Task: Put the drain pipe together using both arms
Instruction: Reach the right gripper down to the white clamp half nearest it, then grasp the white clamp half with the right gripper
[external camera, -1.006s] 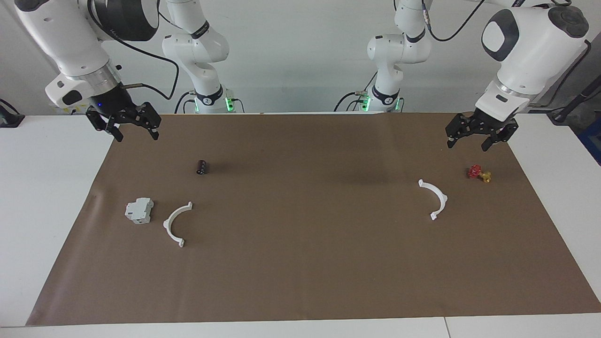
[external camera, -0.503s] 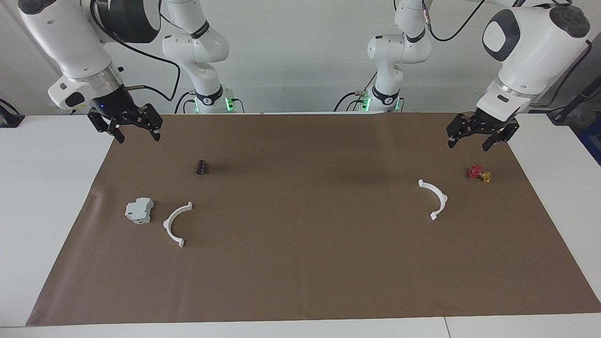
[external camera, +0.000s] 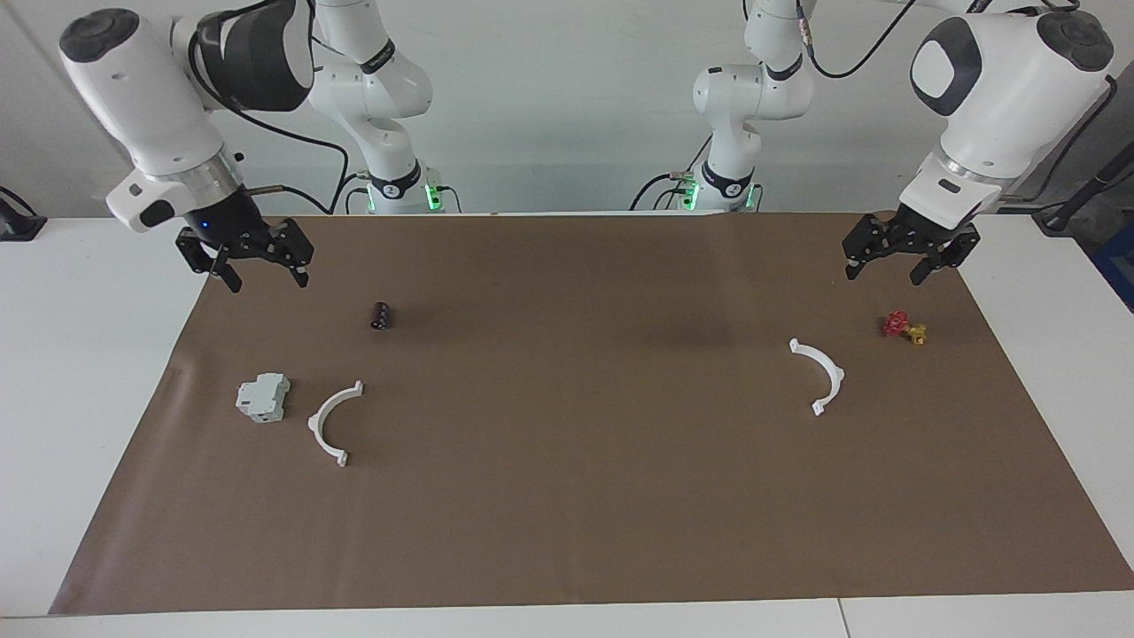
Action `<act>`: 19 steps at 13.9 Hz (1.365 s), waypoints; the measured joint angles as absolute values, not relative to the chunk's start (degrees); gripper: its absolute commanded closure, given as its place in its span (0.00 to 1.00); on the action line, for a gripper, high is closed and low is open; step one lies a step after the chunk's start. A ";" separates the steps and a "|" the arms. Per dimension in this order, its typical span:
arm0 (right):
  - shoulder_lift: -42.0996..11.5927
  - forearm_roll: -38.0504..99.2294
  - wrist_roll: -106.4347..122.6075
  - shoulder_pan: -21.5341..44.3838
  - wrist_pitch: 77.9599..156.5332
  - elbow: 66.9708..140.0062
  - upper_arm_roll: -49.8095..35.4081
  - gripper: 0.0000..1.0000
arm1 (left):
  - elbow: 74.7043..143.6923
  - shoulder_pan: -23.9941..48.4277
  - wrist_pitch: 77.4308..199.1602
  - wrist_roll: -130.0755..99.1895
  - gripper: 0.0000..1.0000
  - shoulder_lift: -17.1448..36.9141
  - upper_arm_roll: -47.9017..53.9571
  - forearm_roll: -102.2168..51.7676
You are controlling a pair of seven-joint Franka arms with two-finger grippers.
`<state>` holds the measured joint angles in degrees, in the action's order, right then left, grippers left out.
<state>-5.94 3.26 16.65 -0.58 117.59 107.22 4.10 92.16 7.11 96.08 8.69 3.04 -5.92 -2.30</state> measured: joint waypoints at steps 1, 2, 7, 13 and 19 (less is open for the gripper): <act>-8.30 3.26 18.82 -0.87 120.76 107.50 4.13 0.00 | 92.16 7.11 96.08 8.64 0.00 3.04 -5.92 -2.30; -10.55 3.27 20.66 -1.24 124.04 107.90 4.15 0.00 | 92.16 7.11 96.08 8.59 0.00 3.04 -5.92 -2.30; -18.20 3.35 24.29 -1.93 135.42 109.83 4.17 0.00 | 92.16 7.11 96.08 8.35 0.00 3.04 -5.92 -2.30; -22.48 4.94 24.31 -1.85 139.36 109.98 4.04 0.10 | 92.16 7.11 96.08 7.88 0.00 3.04 -5.92 -2.30; -22.61 5.15 24.31 -1.73 139.37 111.31 3.69 0.31 | 92.16 7.11 96.08 7.81 0.00 3.04 -5.92 -2.30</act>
<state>-22.61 5.15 24.31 -1.73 139.37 111.31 3.69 92.16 7.11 96.08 7.81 3.04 -5.92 -2.30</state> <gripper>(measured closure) 0.154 0.000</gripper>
